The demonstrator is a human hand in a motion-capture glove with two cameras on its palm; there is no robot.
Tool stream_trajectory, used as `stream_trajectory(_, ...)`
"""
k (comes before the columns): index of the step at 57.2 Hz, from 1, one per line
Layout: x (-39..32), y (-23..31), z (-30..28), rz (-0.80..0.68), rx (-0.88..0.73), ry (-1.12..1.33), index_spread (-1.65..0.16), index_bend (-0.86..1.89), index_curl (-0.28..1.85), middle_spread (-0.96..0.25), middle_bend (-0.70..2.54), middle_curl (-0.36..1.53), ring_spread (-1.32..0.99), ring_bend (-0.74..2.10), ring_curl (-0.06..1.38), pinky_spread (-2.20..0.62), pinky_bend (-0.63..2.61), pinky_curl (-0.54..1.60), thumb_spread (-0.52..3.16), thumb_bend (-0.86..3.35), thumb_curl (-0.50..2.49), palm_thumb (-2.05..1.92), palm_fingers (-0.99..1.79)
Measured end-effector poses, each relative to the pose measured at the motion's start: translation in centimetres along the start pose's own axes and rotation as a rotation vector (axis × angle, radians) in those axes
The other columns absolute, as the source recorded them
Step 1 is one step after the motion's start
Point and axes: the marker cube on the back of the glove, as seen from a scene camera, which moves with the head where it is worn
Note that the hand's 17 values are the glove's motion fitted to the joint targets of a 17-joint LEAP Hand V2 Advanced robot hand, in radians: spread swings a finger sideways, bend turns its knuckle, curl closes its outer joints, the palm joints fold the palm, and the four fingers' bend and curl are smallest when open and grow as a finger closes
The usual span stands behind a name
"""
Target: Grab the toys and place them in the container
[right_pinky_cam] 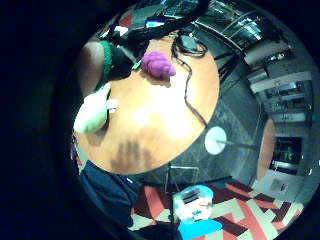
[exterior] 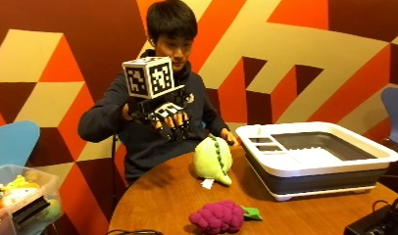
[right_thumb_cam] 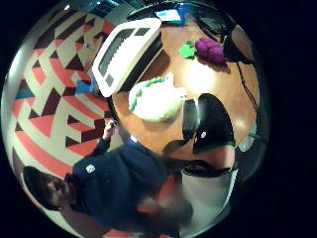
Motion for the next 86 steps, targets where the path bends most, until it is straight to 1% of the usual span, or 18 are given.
stream_trajectory(4,0.2,-0.8,-0.3,0.009,-0.002,-0.003,-0.08,0.21,0.09,-0.04,0.37,0.10,-0.10,0.35,0.10,-0.02,0.38,0.12,0.68,0.23,0.05,0.25,0.67)
stream_trajectory(9,0.7,-2.6,-0.6,0.025,-0.013,-0.011,-0.12,0.15,0.13,-0.05,0.36,0.13,-0.14,0.36,0.14,-0.02,0.44,0.18,1.01,0.28,0.10,0.26,0.54)
stream_trajectory(15,1.5,-5.6,-0.1,0.050,-0.032,0.016,-0.17,-0.02,0.08,-0.04,0.29,0.15,-0.13,0.40,0.18,-0.01,0.70,0.28,1.24,0.30,0.15,0.26,0.16)
stream_trajectory(18,2.2,-7.4,0.6,0.074,-0.070,0.032,-0.19,0.00,0.07,-0.03,0.22,0.16,-0.09,0.36,0.17,0.00,0.84,0.32,1.29,0.31,0.17,0.27,-0.04)
stream_trajectory(28,4.9,-12.6,5.1,0.135,-0.220,0.091,-0.21,0.02,0.06,-0.01,0.18,0.20,-0.04,0.31,0.17,0.02,1.00,0.36,1.36,0.28,0.22,0.27,-0.23)
stream_trajectory(34,6.3,-14.6,8.3,0.169,-0.301,0.138,-0.20,0.06,0.07,-0.01,0.18,0.23,-0.03,0.27,0.17,0.03,0.95,0.35,1.35,0.25,0.24,0.26,-0.26)
stream_trajectory(42,7.9,-16.3,12.0,0.190,-0.334,0.188,-0.18,0.19,0.15,0.02,0.10,0.22,-0.01,0.11,0.15,0.03,0.82,0.32,1.32,0.21,0.25,0.27,-0.32)
stream_trajectory(48,8.1,-17.0,13.7,0.172,-0.296,0.133,-0.18,0.48,0.27,0.03,0.05,0.18,-0.01,0.05,0.10,0.03,0.71,0.29,1.30,0.21,0.28,0.31,-0.24)
stream_trajectory(49,8.1,-17.0,13.8,0.168,-0.285,0.129,-0.18,0.48,0.27,0.03,0.06,0.18,0.00,0.06,0.10,0.03,0.71,0.30,1.30,0.20,0.28,0.31,-0.25)
stream_trajectory(51,7.9,-17.1,14.0,0.158,-0.259,0.119,-0.19,0.70,0.34,0.02,0.07,0.17,0.00,0.03,0.08,0.03,0.64,0.28,1.31,0.24,0.30,0.39,-0.16)
stream_trajectory(52,7.9,-17.1,14.1,0.153,-0.246,0.111,-0.19,0.69,0.34,0.02,0.08,0.17,0.00,0.05,0.08,0.03,0.65,0.28,1.31,0.24,0.31,0.40,-0.19)
stream_trajectory(53,7.8,-17.1,14.1,0.148,-0.232,0.100,-0.20,0.87,0.40,0.02,0.09,0.17,-0.01,0.04,0.06,0.03,0.60,0.27,1.31,0.27,0.33,0.46,-0.12)
stream_trajectory(59,7.3,-17.2,13.9,0.129,-0.170,0.027,-0.20,1.14,0.50,-0.01,0.17,0.19,-0.02,0.08,0.03,0.03,0.57,0.27,1.26,0.31,0.39,0.60,-0.04)
stream_trajectory(61,7.1,-17.1,13.7,0.127,-0.162,-0.002,-0.19,1.24,0.54,-0.05,0.26,0.22,-0.04,0.09,0.03,0.02,0.53,0.26,1.19,0.30,0.42,0.61,0.07)
stream_trajectory(67,5.5,-16.7,11.4,0.084,-0.112,-0.105,-0.16,1.33,0.60,-0.11,0.36,0.28,-0.08,0.12,0.02,0.01,0.52,0.26,1.09,0.27,0.47,0.65,0.09)
stream_trajectory(73,2.7,-16.3,5.9,0.002,-0.005,-0.240,-0.13,1.35,0.64,-0.15,0.43,0.32,-0.12,0.15,0.03,0.00,0.52,0.28,1.04,0.24,0.51,0.65,0.08)
stream_trajectory(80,-3.8,-16.5,0.2,-0.115,0.180,-0.429,-0.11,1.32,0.66,-0.19,0.50,0.35,-0.16,0.18,0.04,-0.01,0.52,0.29,1.03,0.22,0.55,0.65,0.11)
stream_trajectory(86,-10.0,-17.5,-1.7,-0.213,0.272,-0.527,-0.10,1.28,0.67,-0.22,0.56,0.38,-0.20,0.20,0.07,-0.01,0.51,0.29,1.02,0.20,0.58,0.66,0.14)
